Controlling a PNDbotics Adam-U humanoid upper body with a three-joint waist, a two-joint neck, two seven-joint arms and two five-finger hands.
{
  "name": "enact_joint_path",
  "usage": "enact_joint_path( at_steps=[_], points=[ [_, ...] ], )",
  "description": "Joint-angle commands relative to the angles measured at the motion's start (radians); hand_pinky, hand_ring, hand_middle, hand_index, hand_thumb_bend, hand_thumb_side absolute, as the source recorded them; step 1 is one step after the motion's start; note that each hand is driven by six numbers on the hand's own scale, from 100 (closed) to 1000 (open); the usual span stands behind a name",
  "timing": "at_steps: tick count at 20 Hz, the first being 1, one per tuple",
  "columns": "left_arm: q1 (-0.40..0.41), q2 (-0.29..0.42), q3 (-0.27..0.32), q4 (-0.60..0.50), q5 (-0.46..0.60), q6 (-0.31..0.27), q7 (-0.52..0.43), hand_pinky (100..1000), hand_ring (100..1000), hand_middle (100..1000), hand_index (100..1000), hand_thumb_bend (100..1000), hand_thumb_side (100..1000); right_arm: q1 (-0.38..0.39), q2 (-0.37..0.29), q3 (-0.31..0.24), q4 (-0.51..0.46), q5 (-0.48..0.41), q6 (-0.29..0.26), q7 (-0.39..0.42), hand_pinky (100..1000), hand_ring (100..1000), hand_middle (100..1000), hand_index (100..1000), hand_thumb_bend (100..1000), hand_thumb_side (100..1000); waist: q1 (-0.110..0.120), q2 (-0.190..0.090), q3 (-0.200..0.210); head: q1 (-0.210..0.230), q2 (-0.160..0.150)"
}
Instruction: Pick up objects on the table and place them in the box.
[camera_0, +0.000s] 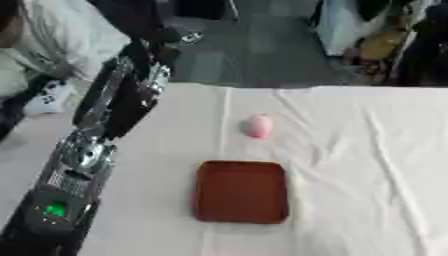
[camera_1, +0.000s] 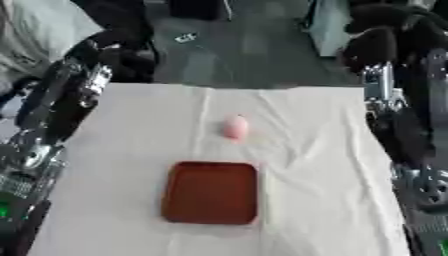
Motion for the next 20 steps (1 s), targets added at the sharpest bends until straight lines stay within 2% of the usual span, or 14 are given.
enact_joint_path(
  at_steps=[1, 7, 11, 16, 20],
  points=[
    [-0.017, 0.007, 0.011, -0.020, -0.003, -0.003, 0.000, 703, 766, 836, 906, 100, 765, -0.006, -0.007, -0.007, -0.012, 0.003, 0.000, 0.002, 359, 486, 582, 739, 100, 791, -0.001, -0.011, 0.001, 0.007, -0.013],
    [-0.016, 0.007, 0.011, -0.020, -0.003, -0.001, 0.000, 702, 766, 836, 906, 100, 765, -0.005, -0.007, -0.007, -0.012, 0.003, 0.002, 0.004, 356, 485, 581, 739, 100, 790, 0.000, -0.011, 0.002, 0.008, -0.012],
    [-0.017, 0.006, 0.012, -0.020, -0.001, -0.002, 0.001, 703, 766, 836, 906, 100, 765, -0.009, -0.012, -0.001, -0.012, 0.001, 0.027, 0.014, 349, 488, 588, 743, 100, 793, 0.001, -0.015, 0.018, 0.018, -0.021],
    [-0.014, 0.005, 0.009, -0.020, 0.001, 0.000, -0.002, 702, 766, 835, 906, 100, 765, -0.104, -0.037, 0.018, 0.037, 0.037, 0.096, 0.087, 366, 507, 605, 757, 100, 787, -0.002, -0.028, 0.028, 0.003, -0.025],
    [-0.011, 0.005, 0.008, -0.020, 0.002, 0.001, -0.004, 701, 766, 835, 906, 100, 766, -0.176, -0.039, 0.026, 0.117, 0.080, 0.121, 0.122, 370, 513, 617, 761, 100, 788, -0.002, -0.030, 0.030, 0.001, -0.026]
  ],
)
